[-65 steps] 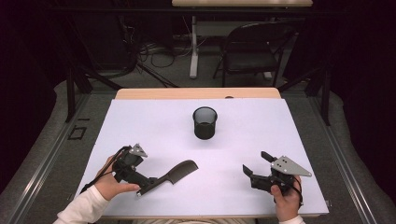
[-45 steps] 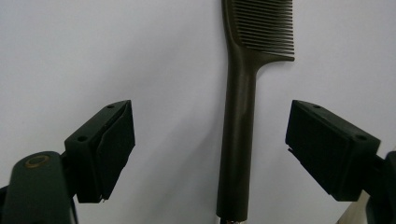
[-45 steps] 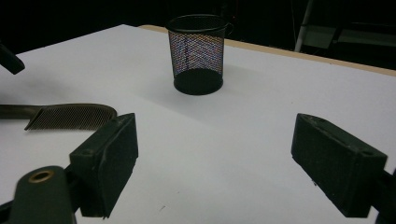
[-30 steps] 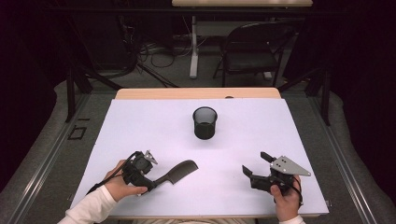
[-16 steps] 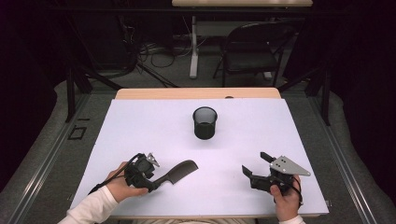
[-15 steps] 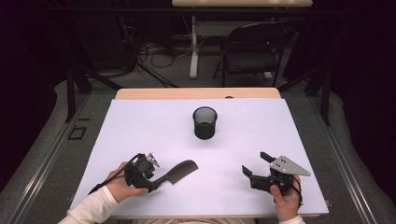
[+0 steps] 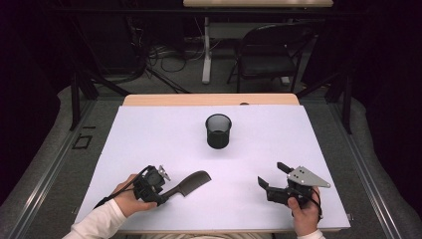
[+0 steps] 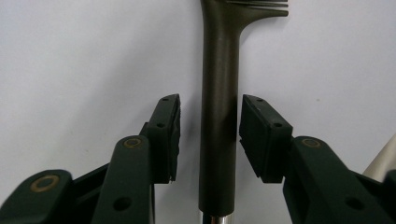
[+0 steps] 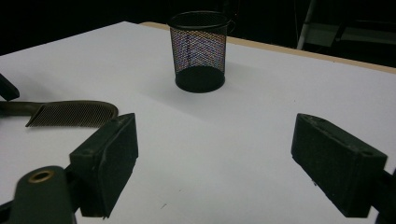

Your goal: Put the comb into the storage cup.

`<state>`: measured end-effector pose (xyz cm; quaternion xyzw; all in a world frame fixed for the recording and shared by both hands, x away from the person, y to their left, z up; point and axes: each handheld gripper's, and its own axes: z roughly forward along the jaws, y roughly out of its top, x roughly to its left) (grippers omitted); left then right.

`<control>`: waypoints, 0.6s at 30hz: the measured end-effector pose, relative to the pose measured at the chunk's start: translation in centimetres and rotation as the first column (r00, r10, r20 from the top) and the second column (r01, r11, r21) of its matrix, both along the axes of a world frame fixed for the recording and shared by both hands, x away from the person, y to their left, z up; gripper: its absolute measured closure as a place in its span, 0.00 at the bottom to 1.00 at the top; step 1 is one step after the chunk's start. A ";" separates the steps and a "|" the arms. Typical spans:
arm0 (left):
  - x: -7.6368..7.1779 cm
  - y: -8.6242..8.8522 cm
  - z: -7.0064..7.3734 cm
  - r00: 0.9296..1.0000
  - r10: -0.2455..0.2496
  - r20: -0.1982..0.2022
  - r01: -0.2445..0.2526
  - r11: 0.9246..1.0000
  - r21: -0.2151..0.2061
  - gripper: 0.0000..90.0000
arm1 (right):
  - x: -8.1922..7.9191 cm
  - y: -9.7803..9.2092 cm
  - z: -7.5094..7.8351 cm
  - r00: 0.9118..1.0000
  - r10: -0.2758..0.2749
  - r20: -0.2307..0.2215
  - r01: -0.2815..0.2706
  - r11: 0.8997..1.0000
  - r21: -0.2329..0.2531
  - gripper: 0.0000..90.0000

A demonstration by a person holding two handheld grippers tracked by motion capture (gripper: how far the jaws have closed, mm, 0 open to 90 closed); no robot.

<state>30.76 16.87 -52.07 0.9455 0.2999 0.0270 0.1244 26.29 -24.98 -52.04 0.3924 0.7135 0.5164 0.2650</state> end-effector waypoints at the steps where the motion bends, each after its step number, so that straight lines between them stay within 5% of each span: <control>1: 0.0 0.0 0.0 1.000 0.000 0.000 0.000 1.000 0.000 0.66 | 0.0 0.0 0.0 1.000 -0.001 -0.002 0.001 1.000 0.002 0.16; 18: -0.1 -0.4 -0.5 1.000 -0.009 -0.015 0.009 0.999 0.039 0.72 | 0.0 0.0 0.0 1.000 0.001 -0.004 -0.001 1.000 0.002 0.16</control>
